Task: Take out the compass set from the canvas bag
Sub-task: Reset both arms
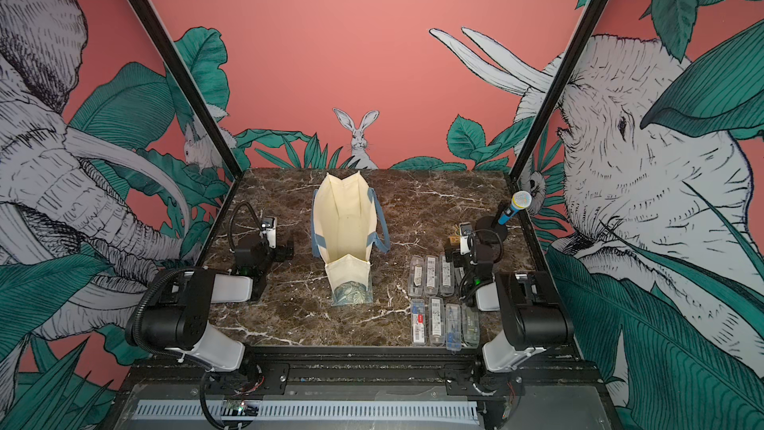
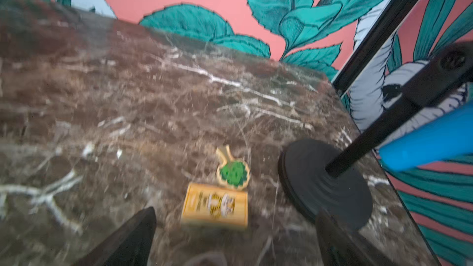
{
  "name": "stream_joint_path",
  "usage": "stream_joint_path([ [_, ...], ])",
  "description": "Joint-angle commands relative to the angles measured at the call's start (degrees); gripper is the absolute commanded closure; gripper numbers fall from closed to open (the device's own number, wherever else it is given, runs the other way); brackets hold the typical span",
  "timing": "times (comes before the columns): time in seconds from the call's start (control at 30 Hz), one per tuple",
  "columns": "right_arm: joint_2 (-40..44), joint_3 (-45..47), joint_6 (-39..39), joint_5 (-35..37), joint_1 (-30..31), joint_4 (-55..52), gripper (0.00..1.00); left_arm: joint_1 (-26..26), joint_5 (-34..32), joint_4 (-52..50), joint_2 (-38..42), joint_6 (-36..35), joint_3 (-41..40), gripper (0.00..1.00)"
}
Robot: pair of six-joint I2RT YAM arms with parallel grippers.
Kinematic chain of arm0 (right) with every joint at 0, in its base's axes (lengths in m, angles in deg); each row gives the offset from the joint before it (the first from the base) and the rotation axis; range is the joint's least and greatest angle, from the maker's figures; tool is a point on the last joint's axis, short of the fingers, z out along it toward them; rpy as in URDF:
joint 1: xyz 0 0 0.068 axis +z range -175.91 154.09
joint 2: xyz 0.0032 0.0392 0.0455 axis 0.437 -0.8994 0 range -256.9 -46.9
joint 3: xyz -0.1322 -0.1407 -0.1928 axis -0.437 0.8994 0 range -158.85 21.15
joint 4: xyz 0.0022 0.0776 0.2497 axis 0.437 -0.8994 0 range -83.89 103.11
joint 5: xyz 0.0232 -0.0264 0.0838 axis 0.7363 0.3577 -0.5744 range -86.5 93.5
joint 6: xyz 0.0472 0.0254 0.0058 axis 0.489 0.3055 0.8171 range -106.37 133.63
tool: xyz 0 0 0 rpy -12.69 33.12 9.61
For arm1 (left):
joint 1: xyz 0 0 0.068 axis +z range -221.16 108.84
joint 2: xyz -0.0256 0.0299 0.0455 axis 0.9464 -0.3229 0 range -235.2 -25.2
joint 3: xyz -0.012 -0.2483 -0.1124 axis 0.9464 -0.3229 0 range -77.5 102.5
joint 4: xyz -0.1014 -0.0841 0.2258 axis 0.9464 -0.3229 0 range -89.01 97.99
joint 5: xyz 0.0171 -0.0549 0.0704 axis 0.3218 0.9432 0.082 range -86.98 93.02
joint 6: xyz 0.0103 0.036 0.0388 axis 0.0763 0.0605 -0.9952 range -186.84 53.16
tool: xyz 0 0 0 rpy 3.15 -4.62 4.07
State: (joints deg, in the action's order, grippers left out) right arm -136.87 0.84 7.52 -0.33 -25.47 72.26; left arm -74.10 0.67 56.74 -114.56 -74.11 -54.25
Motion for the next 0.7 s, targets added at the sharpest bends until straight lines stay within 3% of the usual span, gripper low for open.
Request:
stream_joint_path([
  [0.0, 0.9, -1.0, 3.02, -9.41, -1.5, -4.69, 0.01, 0.14, -0.56, -0.05, 0.24, 0.45, 0.89, 0.0],
  [0.2, 1.1, 2.11, 4.11, -4.76, -1.02, 1.0, 0.01, 0.22, -0.64, 0.1, 0.17, 0.67, 0.95, 0.0],
  [0.27, 1.29, 2.21, 1.61, -8.59, -0.45, 0.92, 0.01, 0.17, -0.64, 0.1, 0.16, 0.66, 1.01, 0.0],
  [0.37, 1.51, -1.44, 1.89, -8.63, -0.75, -6.38, 0.01, 0.19, -0.64, 0.04, 0.22, 0.68, 1.01, 0.0],
  [0.67, 0.81, -1.97, 2.66, -12.38, -2.11, -6.26, 0.01, 0.25, -0.56, 0.32, 0.46, 0.6, 0.75, 0.0],
])
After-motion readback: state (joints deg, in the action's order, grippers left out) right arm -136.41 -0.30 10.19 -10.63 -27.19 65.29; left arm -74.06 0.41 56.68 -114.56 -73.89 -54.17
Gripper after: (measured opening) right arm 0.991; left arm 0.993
